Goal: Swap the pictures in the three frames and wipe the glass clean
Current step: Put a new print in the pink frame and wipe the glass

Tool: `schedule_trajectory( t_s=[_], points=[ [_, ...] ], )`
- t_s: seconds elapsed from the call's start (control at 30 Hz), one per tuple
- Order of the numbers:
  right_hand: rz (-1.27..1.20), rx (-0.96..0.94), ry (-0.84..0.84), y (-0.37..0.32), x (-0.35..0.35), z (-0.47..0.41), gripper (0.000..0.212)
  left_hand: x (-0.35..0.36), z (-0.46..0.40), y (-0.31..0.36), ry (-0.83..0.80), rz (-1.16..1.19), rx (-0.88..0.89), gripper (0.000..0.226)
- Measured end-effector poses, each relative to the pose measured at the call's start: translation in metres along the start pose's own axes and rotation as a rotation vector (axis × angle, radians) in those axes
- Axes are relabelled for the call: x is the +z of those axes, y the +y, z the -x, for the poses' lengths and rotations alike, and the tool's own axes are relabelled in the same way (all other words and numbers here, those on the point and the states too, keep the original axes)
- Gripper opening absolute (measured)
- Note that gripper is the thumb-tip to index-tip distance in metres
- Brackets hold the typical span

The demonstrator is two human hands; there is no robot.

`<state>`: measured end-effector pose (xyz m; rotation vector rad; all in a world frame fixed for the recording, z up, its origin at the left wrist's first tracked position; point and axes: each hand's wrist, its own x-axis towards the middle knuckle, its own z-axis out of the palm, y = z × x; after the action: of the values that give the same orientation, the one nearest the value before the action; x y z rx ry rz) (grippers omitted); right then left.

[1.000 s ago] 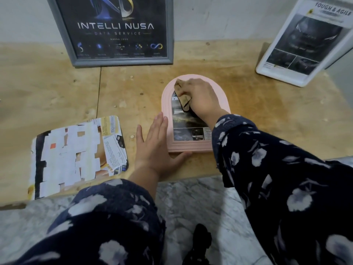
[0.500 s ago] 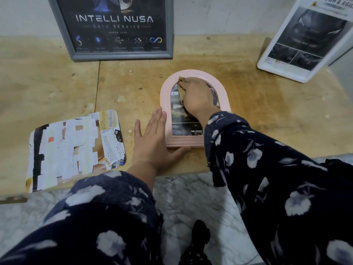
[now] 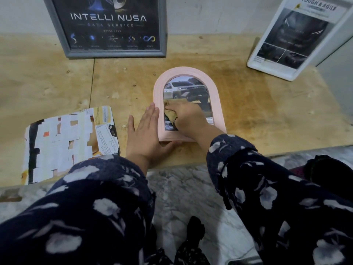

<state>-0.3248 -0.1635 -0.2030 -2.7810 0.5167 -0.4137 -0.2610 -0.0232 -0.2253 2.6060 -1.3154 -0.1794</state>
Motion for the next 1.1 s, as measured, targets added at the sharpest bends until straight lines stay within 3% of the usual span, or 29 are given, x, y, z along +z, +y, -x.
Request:
schedule_trajectory(
  t_s=[0.03, 0.3, 0.47, 0.6, 0.8, 1.1],
  points=[
    [0.020, -0.015, 0.023, 0.001, 0.001, 0.007, 0.031, 0.000, 0.000, 0.000, 0.000, 0.003, -0.001, 0.113],
    [-0.245, 0.215, -0.356, -0.002, -0.037, 0.030, 0.035, -0.004, 0.003, 0.002, 0.002, 0.016, -0.010, 0.109],
    [-0.550, 0.446, -0.195, 0.025, -0.064, -0.010, 0.034, -0.008, 0.002, 0.003, -0.013, 0.029, -0.001, 0.111],
    [-0.370, 0.356, -0.080, 0.036, -0.062, -0.058, 0.034, -0.007, 0.001, 0.001, -0.008, 0.047, 0.000, 0.115],
    [-0.042, 0.207, -0.293, 0.051, -0.025, -0.067, 0.033, -0.003, -0.002, -0.001, -0.003, 0.029, 0.002, 0.117],
    [-0.103, 0.051, -0.093, 0.042, -0.004, -0.010, 0.031, 0.000, -0.001, 0.000, 0.011, 0.010, -0.017, 0.114]
  ],
)
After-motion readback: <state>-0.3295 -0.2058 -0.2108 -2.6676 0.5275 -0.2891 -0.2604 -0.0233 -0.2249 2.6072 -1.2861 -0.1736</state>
